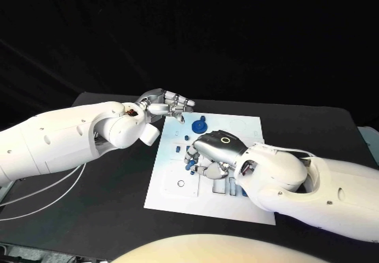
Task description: Assemble the parts on the task board
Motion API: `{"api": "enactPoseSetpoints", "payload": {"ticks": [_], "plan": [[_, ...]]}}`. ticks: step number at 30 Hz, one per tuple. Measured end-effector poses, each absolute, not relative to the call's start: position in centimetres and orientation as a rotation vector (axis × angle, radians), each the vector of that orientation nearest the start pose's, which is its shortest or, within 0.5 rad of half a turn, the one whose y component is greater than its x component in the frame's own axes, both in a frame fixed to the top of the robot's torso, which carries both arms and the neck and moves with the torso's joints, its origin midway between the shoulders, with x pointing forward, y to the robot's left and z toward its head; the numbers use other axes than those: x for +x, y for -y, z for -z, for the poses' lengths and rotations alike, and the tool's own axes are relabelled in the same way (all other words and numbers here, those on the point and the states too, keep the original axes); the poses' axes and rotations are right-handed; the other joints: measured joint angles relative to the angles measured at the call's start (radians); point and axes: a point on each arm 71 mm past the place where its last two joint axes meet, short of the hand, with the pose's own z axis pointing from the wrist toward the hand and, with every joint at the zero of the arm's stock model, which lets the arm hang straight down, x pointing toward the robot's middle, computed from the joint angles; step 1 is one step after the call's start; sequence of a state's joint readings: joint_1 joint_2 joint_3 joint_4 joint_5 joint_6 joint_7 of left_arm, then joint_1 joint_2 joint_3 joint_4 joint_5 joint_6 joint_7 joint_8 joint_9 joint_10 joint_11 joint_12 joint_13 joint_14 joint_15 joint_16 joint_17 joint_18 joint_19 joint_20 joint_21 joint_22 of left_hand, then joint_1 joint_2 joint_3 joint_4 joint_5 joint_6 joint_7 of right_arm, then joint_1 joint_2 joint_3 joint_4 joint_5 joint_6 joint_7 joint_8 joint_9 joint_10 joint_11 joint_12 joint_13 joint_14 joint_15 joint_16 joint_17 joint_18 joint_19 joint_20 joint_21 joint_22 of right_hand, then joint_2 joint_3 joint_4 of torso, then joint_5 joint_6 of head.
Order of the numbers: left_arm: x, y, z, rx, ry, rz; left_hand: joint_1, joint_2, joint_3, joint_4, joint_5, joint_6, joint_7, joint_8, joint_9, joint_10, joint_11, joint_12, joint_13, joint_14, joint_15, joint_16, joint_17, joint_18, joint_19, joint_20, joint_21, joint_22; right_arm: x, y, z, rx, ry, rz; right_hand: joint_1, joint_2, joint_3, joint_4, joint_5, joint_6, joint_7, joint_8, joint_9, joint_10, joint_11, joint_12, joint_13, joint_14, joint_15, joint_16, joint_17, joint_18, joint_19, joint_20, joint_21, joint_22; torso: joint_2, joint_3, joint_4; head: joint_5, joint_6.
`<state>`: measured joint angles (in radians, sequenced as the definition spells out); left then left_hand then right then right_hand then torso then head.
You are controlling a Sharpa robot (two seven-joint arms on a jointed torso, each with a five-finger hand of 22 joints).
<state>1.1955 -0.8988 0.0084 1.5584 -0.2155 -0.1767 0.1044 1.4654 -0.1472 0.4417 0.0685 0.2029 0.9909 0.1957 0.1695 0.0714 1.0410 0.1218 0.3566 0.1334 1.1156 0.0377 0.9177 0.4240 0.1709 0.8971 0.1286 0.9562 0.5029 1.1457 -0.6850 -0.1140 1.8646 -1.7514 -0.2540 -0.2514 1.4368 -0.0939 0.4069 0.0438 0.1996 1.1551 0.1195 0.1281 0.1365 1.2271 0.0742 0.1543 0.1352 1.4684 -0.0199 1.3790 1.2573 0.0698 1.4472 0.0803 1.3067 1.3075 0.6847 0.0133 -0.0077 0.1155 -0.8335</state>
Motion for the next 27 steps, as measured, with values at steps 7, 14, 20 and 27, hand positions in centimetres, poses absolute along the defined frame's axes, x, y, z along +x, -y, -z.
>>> {"api": "enactPoseSetpoints", "payload": {"ticks": [7,14,20,27], "plan": [[48.3,-21.4,17.6,-0.986,-1.749,1.435,0.000,0.000,0.000,0.000,0.000,0.000,0.000,0.000,0.000,0.000,0.000,0.000,0.000,0.000,0.000,0.000,0.000,0.000,0.000,0.000,0.000,0.000,36.0,2.8,21.1,-0.598,-1.653,-0.936,0.000,0.000,0.001,-0.002,0.004,-0.002,-0.001,0.000,0.001,0.001,0.001,-0.001,-0.001,0.000,0.000,0.000,0.000,0.000,0.000,0.000,0.000,0.000,0.001,-0.0001,-0.0012,0.014,-0.002],[48.3,-21.4,17.6,-0.985,-1.749,1.436,0.000,0.000,0.000,0.000,0.000,0.000,0.000,0.000,0.000,0.000,0.000,0.000,0.000,0.000,0.000,0.000,0.000,0.000,0.000,0.000,0.000,0.000,36.0,2.2,22.4,-0.600,-1.681,-0.950,0.000,0.000,0.003,0.000,0.004,-0.001,0.002,-0.002,0.001,0.002,0.002,-0.002,-0.001,0.000,0.000,0.000,0.000,0.000,0.000,0.000,0.000,0.000,0.001,0.0007,-0.0016,0.028,-0.009],[48.3,-21.4,17.6,-0.986,-1.749,1.436,0.000,0.000,0.000,0.000,0.000,0.000,0.000,0.000,0.000,0.000,0.000,0.000,0.000,0.000,0.000,0.000,0.000,0.000,0.000,0.000,0.000,0.000,36.1,2.1,23.0,-0.606,-1.697,-0.944,0.000,0.000,0.003,0.000,0.004,-0.001,0.002,-0.003,0.000,0.002,0.002,-0.004,0.000,0.000,0.000,0.000,0.000,0.000,0.000,0.000,0.000,0.000,0.001,0.0007,-0.0023,0.035,-0.015],[48.3,-21.4,17.6,-0.986,-1.748,1.434,0.000,0.000,0.000,0.000,0.000,0.000,0.000,0.000,0.000,0.000,0.000,0.000,0.000,0.000,0.000,0.000,0.000,0.000,0.000,0.000,0.000,0.000,36.1,2.1,23.4,-0.619,-1.710,-0.939,0.000,0.000,0.003,0.001,0.008,-0.001,0.003,-0.007,0.001,0.002,0.002,-0.005,0.000,0.000,0.000,0.000,0.000,0.000,0.000,0.000,0.000,0.000,0.000,0.0003,-0.0021,0.039,-0.020]]}}
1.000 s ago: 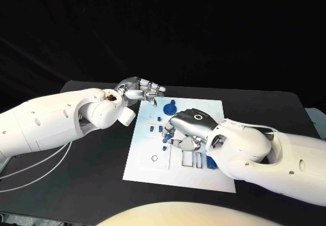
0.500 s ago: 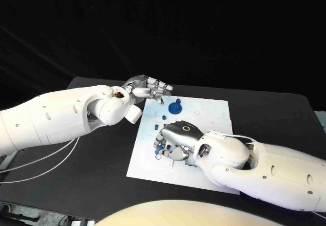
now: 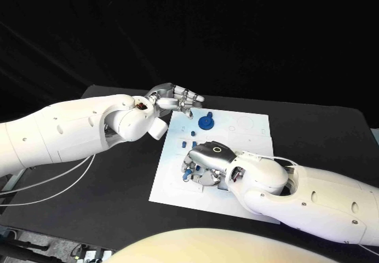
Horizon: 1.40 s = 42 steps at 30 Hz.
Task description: Assemble the parts on the task board
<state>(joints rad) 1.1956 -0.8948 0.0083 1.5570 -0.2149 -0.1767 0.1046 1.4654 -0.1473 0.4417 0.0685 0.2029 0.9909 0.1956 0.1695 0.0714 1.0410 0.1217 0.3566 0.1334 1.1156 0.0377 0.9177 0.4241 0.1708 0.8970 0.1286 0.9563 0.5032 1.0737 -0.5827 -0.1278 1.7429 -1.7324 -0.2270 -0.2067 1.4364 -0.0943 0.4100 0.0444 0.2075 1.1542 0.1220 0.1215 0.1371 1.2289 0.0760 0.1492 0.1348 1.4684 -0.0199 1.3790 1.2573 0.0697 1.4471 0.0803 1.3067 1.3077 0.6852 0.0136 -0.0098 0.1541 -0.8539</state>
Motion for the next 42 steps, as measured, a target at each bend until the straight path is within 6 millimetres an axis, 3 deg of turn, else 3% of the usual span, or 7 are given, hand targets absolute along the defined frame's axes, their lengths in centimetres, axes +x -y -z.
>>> {"api": "enactPoseSetpoints", "payload": {"ticks": [42], "plan": [[48.19,-21.74,17.56,-0.989,-1.747,1.430,0.000,0.000,0.000,0.000,0.000,0.000,0.000,0.000,0.000,-0.004,-0.004,0.004,0.000,0.000,0.000,0.000,0.000,0.000,0.000,0.000,0.000,-0.001,35.89,2.43,24.19,-0.642,-1.738,-0.928,-0.006,-0.006,0.002,-0.003,-0.001,0.002,-0.002,0.005,0.001,0.024,-0.008,-0.003,0.000,0.000,0.000,0.000,-0.002,0.000,0.000,0.000,0.000,0.000,-0.001,0.0001,0.0001,0.008,-0.012]]}}
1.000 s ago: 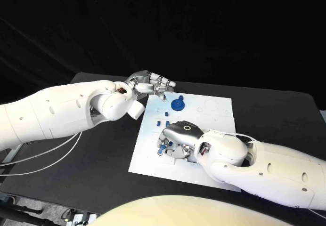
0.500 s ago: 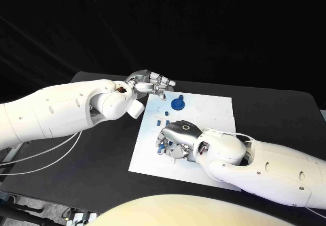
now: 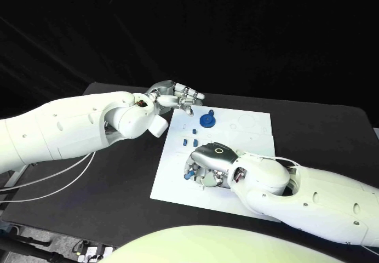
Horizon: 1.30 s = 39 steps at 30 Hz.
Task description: Assemble the parts on the task board
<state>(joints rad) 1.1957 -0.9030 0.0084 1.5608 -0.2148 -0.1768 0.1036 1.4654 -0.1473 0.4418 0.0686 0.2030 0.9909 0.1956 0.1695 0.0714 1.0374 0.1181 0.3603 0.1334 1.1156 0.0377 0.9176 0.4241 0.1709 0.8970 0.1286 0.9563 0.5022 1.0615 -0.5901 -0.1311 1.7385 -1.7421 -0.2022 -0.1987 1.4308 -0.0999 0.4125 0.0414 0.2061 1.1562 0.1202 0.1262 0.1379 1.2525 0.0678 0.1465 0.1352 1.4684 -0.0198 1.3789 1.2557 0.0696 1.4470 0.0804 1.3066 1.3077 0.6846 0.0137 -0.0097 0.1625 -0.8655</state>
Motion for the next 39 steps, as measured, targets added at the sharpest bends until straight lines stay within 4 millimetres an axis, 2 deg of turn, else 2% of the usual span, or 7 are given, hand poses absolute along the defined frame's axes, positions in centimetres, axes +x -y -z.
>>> {"api": "enactPoseSetpoints", "payload": {"ticks": [16,19,21,24,27,30,39], "plan": [[48.19,-21.76,17.57,-0.990,-1.747,1.429,0.000,0.000,0.000,0.000,0.000,0.000,0.000,0.000,0.000,0.000,0.000,0.000,0.000,0.000,0.000,0.000,0.000,0.000,0.000,0.000,0.000,0.000,35.94,2.20,24.22,-0.648,-1.740,-0.918,-0.005,-0.005,0.000,0.000,0.003,0.000,0.000,-0.003,0.001,0.002,-0.007,-0.002,0.001,0.000,0.000,0.000,-0.006,0.000,0.000,0.000,-0.008,0.000,0.000,0.0002,0.0002,-0.003,0.003],[48.18,-21.75,17.57,-0.990,-1.748,1.429,0.000,0.000,0.000,0.000,0.000,0.000,0.000,0.000,0.000,0.000,0.000,0.000,0.000,0.000,0.000,0.000,0.000,0.000,0.000,0.000,0.000,0.000,35.95,2.02,24.24,-0.650,-1.743,-0.916,-0.011,-0.007,0.000,0.000,0.003,-0.016,0.015,-0.013,0.001,0.002,-0.008,-0.016,-0.001,0.000,0.000,0.000,-0.007,0.000,0.000,0.000,-0.012,0.000,0.000,-0.0004,0.0002,-0.003,0.003],[48.18,-21.74,17.56,-0.990,-1.748,1.429,0.000,0.000,0.000,0.000,0.000,0.000,0.000,0.000,0.000,0.000,0.000,0.000,0.000,0.000,0.000,0.000,0.000,0.000,0.000,0.000,0.000,0.000,35.96,1.88,24.28,-0.653,-1.746,-0.914,-0.018,-0.003,0.000,0.000,0.003,-0.029,0.016,-0.020,0.000,-0.001,-0.008,-0.019,-0.001,0.000,0.000,0.000,-0.007,0.000,-0.002,0.002,-0.013,0.000,0.000,-0.0004,0.0002,-0.003,0.003],[48.16,-21.71,17.56,-0.989,-1.749,1.429,0.000,0.000,0.000,0.000,0.000,0.000,0.000,0.000,0.000,0.000,0.000,0.000,0.000,0.000,0.000,0.000,0.000,0.000,0.000,0.000,0.000,0.000,35.96,1.71,24.32,-0.655,-1.749,-0.911,-0.031,-0.011,0.000,0.000,0.006,-0.048,0.020,-0.031,-0.007,-0.012,-0.004,-0.023,-0.001,0.000,0.000,0.000,-0.009,0.000,-0.004,0.004,-0.017,0.000,0.000,-0.0011,0.0005,-0.005,0.003],[48.14,-21.68,17.55,-0.989,-1.750,1.430,0.000,0.000,0.000,0.000,0.000,0.000,0.000,0.000,0.000,0.000,0.000,0.000,0.000,0.000,0.000,0.000,0.000,0.000,0.000,0.000,0.000,0.000,36.00,1.61,24.41,-0.658,-1.756,-0.904,-0.047,-0.011,0.000,0.000,0.008,-0.074,0.019,-0.050,-0.016,-0.019,-0.011,-0.027,-0.004,0.000,0.000,0.000,-0.010,0.000,-0.007,0.007,-0.021,0.000,0.000,-0.0010,0.0006,-0.005,0.002],[48.12,-21.66,17.55,-0.989,-1.750,1.431,0.000,0.000,0.000,0.000,0.000,0.000,0.000,0.000,0.000,0.000,0.000,0.000,0.000,0.000,0.000,0.000,0.000,0.000,0.000,0.000,0.000,0.000,36.03,1.64,24.57,-0.659,-1.765,-0.895,-0.052,-0.016,0.003,0.002,0.009,-0.090,0.014,-0.058,-0.020,-0.017,-0.009,-0.031,-0.003,0.000,0.000,0.000,-0.010,0.000,-0.007,0.007,-0.023,0.000,0.000,-0.0010,0.0006,-0.005,0.001],[48.11,-21.69,17.55,-0.989,-1.751,1.430,0.000,0.000,0.000,0.000,0.000,0.000,0.000,0.000,0.000,0.000,0.000,0.000,0.000,0.000,0.000,0.000,0.000,0.000,0.000,0.000,0.000,0.000,35.93,1.68,24.56,-0.657,-1.766,-0.885,-0.073,-0.037,-0.001,0.007,0.013,-0.133,0.006,-0.062,-0.032,-0.013,-0.013,-0.031,0.002,0.000,0.000,0.000,-0.011,0.000,-0.007,0.007,-0.023,0.000,0.000,0.0001,0.0005,-0.004,0.000]]}}
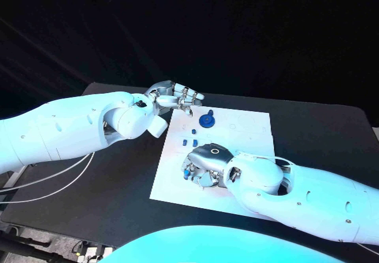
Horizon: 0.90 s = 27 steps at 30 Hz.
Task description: Assemble the parts on the task board
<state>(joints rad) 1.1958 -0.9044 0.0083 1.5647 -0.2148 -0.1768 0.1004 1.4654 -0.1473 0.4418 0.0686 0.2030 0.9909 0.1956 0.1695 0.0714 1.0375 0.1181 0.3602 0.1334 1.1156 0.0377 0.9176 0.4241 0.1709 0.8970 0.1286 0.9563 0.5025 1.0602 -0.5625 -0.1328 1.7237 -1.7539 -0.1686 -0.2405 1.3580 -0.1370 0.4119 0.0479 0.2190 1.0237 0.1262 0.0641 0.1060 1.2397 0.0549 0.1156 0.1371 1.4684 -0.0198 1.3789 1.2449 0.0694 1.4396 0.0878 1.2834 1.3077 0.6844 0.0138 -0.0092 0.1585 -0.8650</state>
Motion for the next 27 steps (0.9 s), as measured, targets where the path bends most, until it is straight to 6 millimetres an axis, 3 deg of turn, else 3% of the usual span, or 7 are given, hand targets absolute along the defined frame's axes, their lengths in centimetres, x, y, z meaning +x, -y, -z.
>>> {"api": "enactPoseSetpoints", "payload": {"ticks": [3,8,19,22,24,27], "plan": [[48.1,-21.7,17.5,-0.990,-1.751,1.429,0.000,0.000,0.000,0.000,0.000,0.000,0.000,0.000,0.000,0.000,0.000,0.000,0.000,0.000,0.000,0.000,0.000,0.000,0.000,0.000,0.000,0.000,35.8,1.8,24.4,-0.652,-1.759,-0.885,-0.010,-0.010,-0.006,0.006,0.000,-0.020,-0.004,0.000,-0.004,0.000,0.000,0.000,0.001,0.000,0.000,0.000,-0.002,0.000,0.000,0.000,-0.002,0.000,0.000,0.0001,-0.0001,0.000,0.001],[48.1,-21.8,17.6,-0.991,-1.750,1.427,0.000,0.000,0.000,0.000,0.000,0.000,0.000,0.000,0.000,-0.004,0.004,0.000,0.000,0.000,0.000,0.000,0.000,0.000,0.000,0.000,0.000,-0.001,35.6,2.3,24.0,-0.631,-1.734,-0.887,-0.060,-0.047,-0.055,0.027,0.008,-0.086,-0.009,0.000,-0.022,0.000,0.000,-0.005,0.005,0.000,0.000,-0.009,-0.012,0.000,0.000,0.000,-0.012,0.000,-0.001,0.0003,-0.0009,0.000,0.002],[48.2,-21.9,17.6,-0.994,-1.749,1.422,0.000,0.000,0.000,0.000,0.000,-0.003,0.003,0.000,0.000,-0.004,0.004,0.000,0.000,0.000,0.000,0.000,0.000,0.000,0.000,0.000,0.000,-0.001,35.7,4.8,21.7,-0.547,-1.639,-0.882,-0.065,-0.053,-0.086,0.037,0.008,-0.117,-0.011,0.000,-0.032,0.004,-0.004,-0.003,0.015,0.000,0.000,-0.009,-0.012,0.000,0.000,0.000,-0.012,0.000,-0.002,0.0004,-0.0017,-0.010,0.015],[48.2,-22.0,17.6,-0.995,-1.749,1.420,0.000,0.000,0.000,0.000,0.000,-0.004,0.004,0.000,0.000,-0.004,0.004,0.000,0.000,0.000,0.000,0.000,0.000,0.000,0.000,0.000,0.000,-0.001,36.2,6.4,20.6,-0.508,-1.614,-0.866,-0.051,-0.038,-0.090,0.033,0.008,-0.068,0.001,0.026,-0.023,0.038,-0.008,0.020,0.027,0.000,0.000,-0.009,-0.005,0.000,0.006,-0.006,-0.004,0.000,-0.002,0.0002,-0.0020,-0.019,0.023],[48.2,-22.0,17.6,-0.996,-1.749,1.420,0.000,0.000,0.000,0.000,0.000,-0.004,0.004,0.000,0.000,-0.004,0.004,0.000,0.000,0.000,0.000,0.000,-0.001,0.000,0.000,0.000,0.000,-0.001,36.8,8.0,19.8,-0.456,-1.608,-0.849,-0.052,-0.032,-0.102,0.035,0.016,-0.011,0.003,0.056,-0.012,0.110,-0.011,0.072,0.057,-0.004,-0.004,0.003,0.009,0.000,0.006,-0.006,0.005,0.000,-0.003,-0.0008,-0.0025,-0.028,0.028],[48.2,-22.1,17.7,-0.997,-1.748,1.418,0.000,0.000,0.000,0.000,0.000,-0.004,0.004,0.000,0.000,-0.004,0.004,0.000,0.000,0.000,0.000,0.000,-0.001,0.000,0.000,0.000,0.000,-0.001,37.6,10.9,18.8,-0.346,-1.626,-0.818,-0.084,-0.026,-0.147,0.057,0.025,0.037,-0.014,0.087,0.001,0.173,-0.027,0.187,0.147,-0.002,-0.021,0.010,0.022,0.000,0.017,-0.017,0.024,0.000,-0.006,-0.0030,-0.0042,-0.046,0.035]]}}
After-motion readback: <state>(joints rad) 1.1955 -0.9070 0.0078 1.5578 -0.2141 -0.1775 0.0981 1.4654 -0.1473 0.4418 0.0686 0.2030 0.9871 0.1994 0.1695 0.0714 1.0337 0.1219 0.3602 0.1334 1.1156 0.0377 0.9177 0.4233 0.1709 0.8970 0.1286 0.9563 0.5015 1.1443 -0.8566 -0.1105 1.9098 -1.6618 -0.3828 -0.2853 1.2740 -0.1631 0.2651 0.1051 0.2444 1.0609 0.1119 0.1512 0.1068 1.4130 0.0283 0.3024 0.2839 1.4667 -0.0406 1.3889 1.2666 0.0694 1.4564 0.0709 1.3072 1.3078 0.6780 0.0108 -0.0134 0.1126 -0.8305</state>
